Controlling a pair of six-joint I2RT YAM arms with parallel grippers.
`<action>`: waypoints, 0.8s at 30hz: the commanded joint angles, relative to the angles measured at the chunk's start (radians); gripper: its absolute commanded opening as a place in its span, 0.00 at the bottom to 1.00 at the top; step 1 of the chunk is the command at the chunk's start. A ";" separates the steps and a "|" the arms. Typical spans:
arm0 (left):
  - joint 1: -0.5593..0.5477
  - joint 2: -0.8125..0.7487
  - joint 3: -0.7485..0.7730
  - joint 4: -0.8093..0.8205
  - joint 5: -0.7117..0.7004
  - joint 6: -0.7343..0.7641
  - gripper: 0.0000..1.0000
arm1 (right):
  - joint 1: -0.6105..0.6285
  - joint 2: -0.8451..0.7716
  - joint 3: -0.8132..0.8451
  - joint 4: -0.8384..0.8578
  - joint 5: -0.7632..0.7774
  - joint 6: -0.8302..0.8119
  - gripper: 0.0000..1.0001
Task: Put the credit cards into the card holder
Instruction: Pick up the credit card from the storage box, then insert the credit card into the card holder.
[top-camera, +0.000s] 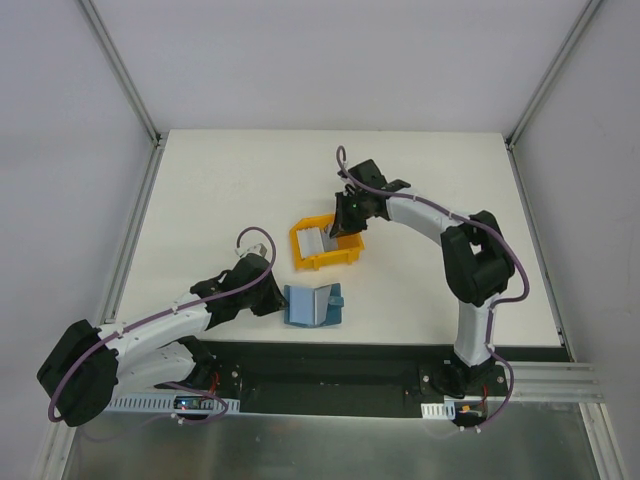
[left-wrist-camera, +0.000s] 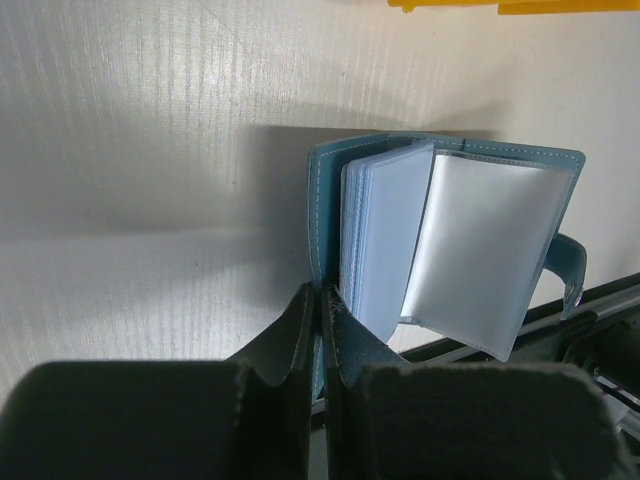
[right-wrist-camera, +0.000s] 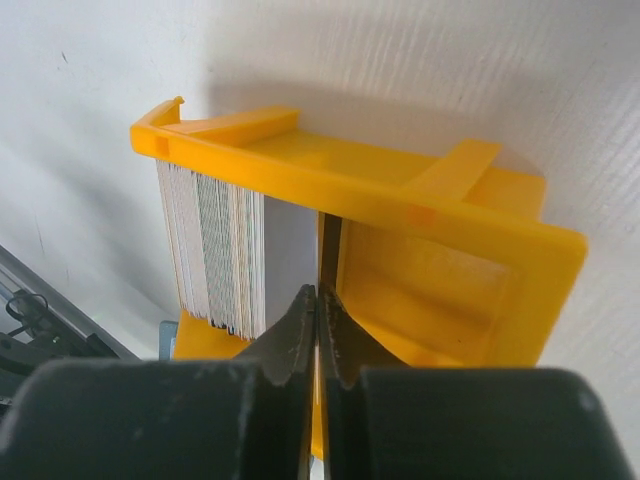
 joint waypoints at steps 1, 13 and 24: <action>-0.005 0.009 0.020 0.012 0.015 0.017 0.00 | 0.001 -0.088 0.027 -0.048 0.081 -0.025 0.00; -0.006 -0.005 0.006 0.015 0.013 0.015 0.00 | -0.004 -0.201 0.044 -0.073 0.140 -0.066 0.00; -0.006 -0.024 0.000 0.014 0.010 0.008 0.00 | 0.045 -0.445 -0.172 0.097 0.048 0.090 0.00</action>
